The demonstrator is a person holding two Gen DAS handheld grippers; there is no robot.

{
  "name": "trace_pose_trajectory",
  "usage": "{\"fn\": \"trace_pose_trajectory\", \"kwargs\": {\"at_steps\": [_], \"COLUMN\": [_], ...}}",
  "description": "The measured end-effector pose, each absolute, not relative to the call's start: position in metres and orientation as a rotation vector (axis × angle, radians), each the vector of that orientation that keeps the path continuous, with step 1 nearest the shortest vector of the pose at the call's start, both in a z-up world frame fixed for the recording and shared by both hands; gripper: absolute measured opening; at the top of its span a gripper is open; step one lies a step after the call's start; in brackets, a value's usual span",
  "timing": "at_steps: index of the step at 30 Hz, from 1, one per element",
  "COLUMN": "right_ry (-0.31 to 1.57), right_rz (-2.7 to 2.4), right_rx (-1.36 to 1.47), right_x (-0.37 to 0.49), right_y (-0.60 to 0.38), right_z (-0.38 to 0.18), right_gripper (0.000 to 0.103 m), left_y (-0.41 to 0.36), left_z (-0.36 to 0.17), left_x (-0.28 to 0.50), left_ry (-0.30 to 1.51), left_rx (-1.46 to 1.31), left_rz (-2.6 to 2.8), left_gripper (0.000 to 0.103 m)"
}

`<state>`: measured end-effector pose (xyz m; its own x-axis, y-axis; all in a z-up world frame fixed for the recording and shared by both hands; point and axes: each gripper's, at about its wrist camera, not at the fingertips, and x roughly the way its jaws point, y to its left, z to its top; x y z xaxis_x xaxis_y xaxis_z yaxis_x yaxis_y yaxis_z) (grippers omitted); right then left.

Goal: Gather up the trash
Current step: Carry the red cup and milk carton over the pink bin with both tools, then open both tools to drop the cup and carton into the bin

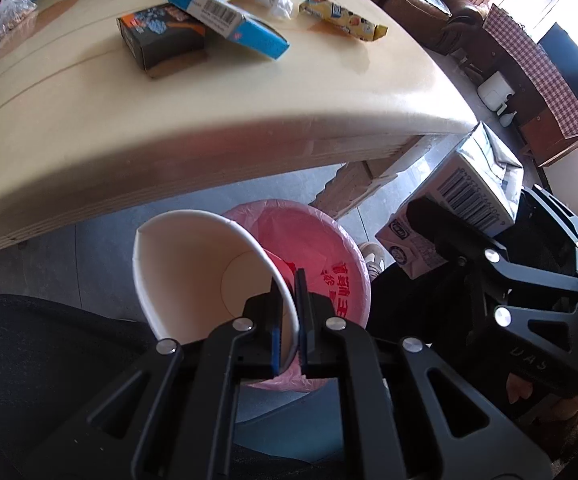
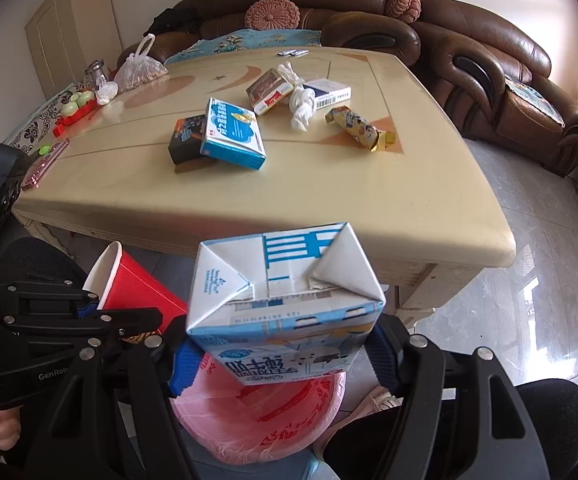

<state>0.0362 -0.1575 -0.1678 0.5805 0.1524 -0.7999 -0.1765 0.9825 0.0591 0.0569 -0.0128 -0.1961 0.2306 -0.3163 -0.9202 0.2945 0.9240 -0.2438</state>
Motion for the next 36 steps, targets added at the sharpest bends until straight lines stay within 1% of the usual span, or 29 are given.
{"fn": "trace_pose_trajectory", "kwargs": {"at_steps": [6,16,22,36], "right_ry": [1.029,1.133,1.194,1.402], "right_rz": [0.183,0.179,0.186,0.19], "right_rx": [-0.005,0.012,0.029,0.056], "right_x": [0.042,0.06,0.07,0.083], "right_y": [-0.16,-0.158,-0.159,-0.162], "right_z": [-0.206,-0.256,-0.283,-0.351], "right_gripper": [0.067,0.067,0.067,0.067], "left_y": [-0.016,-0.012,-0.012,-0.004], "left_z": [-0.233,-0.292,-0.323,-0.388], "left_x": [0.062,0.073,0.08,0.102], "left_ry": [1.358,1.502,1.584,1.76], "left_rx": [-0.067,-0.161,-0.223,-0.318], "left_rz": [-0.428,-0.413,-0.408,-0.311], "left_gripper": [0.007,0.007,0.007,0.007]}}
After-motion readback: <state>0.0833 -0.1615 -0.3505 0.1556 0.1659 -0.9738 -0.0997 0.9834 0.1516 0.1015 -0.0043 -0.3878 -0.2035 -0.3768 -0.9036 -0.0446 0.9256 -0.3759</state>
